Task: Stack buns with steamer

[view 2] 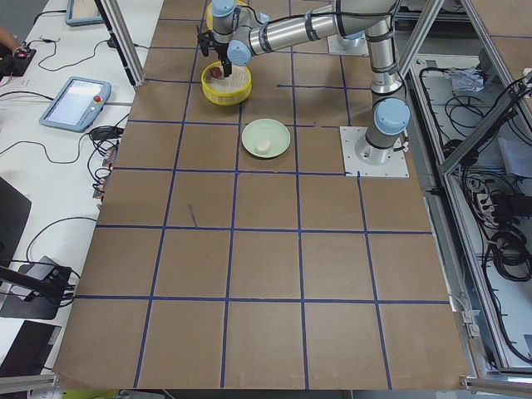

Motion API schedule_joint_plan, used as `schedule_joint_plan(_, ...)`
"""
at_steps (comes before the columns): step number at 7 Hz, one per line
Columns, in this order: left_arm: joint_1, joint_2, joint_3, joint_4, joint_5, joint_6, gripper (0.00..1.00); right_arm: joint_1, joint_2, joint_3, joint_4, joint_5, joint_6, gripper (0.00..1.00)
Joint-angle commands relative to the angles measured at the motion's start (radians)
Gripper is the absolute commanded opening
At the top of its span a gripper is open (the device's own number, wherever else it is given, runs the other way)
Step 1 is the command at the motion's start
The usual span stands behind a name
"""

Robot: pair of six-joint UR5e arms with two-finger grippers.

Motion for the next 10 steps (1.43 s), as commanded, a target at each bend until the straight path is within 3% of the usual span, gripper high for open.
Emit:
schedule_joint_plan(1,0.012,0.06,-0.038,-0.074,0.018,0.187,1.0,0.058,-0.018,-0.035,0.065,0.003,0.106,0.08)
schedule_joint_plan(3,0.104,0.12,-0.054,-0.178,0.055,0.298,1.0,0.188,-0.057,-0.047,0.08,-0.014,0.282,0.08)
schedule_joint_plan(4,0.153,0.145,-0.084,-0.249,0.061,0.45,1.0,0.254,-0.058,-0.044,0.08,-0.004,0.421,0.08)
schedule_joint_plan(7,0.32,0.286,-0.34,-0.222,0.147,0.635,0.98,0.43,-0.012,-0.047,0.046,-0.004,0.707,0.08)
schedule_joint_plan(10,0.395,0.272,-0.423,-0.165,0.158,0.68,0.93,0.5,0.056,-0.053,0.006,0.001,0.837,0.08)
